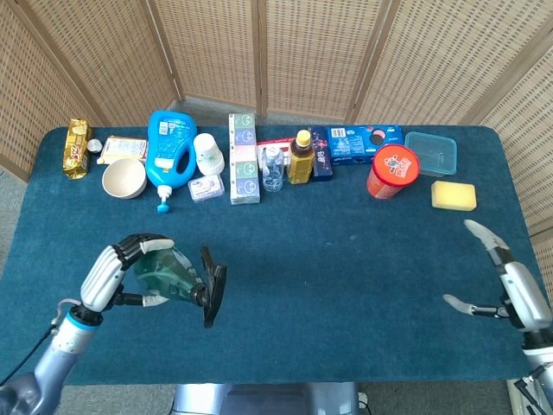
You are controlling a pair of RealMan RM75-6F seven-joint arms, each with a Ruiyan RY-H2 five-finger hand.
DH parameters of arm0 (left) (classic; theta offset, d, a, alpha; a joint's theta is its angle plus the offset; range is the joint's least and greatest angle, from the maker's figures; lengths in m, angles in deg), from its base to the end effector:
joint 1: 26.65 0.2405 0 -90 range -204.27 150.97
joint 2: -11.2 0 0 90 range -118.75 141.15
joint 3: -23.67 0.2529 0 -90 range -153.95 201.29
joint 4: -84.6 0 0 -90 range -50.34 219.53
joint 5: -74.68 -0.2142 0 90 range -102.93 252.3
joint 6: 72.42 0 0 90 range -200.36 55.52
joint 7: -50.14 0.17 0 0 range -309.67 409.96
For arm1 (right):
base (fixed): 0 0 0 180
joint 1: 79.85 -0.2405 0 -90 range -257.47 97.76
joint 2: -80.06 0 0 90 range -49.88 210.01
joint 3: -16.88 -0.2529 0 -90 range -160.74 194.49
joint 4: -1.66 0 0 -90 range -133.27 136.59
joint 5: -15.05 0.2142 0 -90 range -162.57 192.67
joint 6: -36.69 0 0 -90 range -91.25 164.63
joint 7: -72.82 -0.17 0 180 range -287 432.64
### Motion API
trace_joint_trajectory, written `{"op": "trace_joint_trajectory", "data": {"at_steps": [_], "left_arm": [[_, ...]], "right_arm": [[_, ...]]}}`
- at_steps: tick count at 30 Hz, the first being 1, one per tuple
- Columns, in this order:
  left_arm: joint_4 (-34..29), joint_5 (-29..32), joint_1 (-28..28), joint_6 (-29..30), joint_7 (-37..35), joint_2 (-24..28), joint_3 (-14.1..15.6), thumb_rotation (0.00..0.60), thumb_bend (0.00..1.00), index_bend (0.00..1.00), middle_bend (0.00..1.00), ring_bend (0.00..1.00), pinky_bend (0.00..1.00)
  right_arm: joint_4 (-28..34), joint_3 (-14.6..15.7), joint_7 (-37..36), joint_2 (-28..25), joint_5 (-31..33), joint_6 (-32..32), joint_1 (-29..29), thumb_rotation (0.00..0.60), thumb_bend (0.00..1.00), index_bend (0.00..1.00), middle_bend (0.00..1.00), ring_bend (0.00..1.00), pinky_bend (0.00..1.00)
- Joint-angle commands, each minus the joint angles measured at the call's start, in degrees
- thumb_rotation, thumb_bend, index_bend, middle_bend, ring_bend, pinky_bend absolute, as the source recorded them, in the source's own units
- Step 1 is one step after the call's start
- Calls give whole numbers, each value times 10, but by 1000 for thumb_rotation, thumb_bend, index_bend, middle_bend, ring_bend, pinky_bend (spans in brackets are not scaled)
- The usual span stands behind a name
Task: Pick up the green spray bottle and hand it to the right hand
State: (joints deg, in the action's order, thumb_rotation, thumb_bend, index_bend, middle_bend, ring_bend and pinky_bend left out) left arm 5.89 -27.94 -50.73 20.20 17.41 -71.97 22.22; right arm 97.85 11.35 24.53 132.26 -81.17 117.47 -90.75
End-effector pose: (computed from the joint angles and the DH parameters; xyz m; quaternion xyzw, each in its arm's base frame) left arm -0.1855 0.2701 0.0671 -0.5873 -0.3937 -0.6682 0.2314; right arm -0.2592 -0.2424 0.1939 0.5221 -0.5348 0.5775 0.3285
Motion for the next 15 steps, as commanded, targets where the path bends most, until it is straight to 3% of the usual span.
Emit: {"op": "trace_joint_trajectory", "data": {"at_steps": [1,7,15], "left_arm": [[-7,3,-18,-20,-21,-15,-9,600,20,356,351,377,640],[-30,28,-43,-64,-55,-27,-18,600,18,354,351,373,641],[-40,67,-77,-129,-74,-45,-34,600,16,348,351,365,640]], "right_arm": [[57,1,-170,-55,-74,-27,-75,600,0,0,0,0,35],[104,-2,-239,-72,-117,-28,-126,600,0,0,0,0,53],[150,-12,-224,-59,-111,-76,-188,600,0,0,0,0,53]]}}
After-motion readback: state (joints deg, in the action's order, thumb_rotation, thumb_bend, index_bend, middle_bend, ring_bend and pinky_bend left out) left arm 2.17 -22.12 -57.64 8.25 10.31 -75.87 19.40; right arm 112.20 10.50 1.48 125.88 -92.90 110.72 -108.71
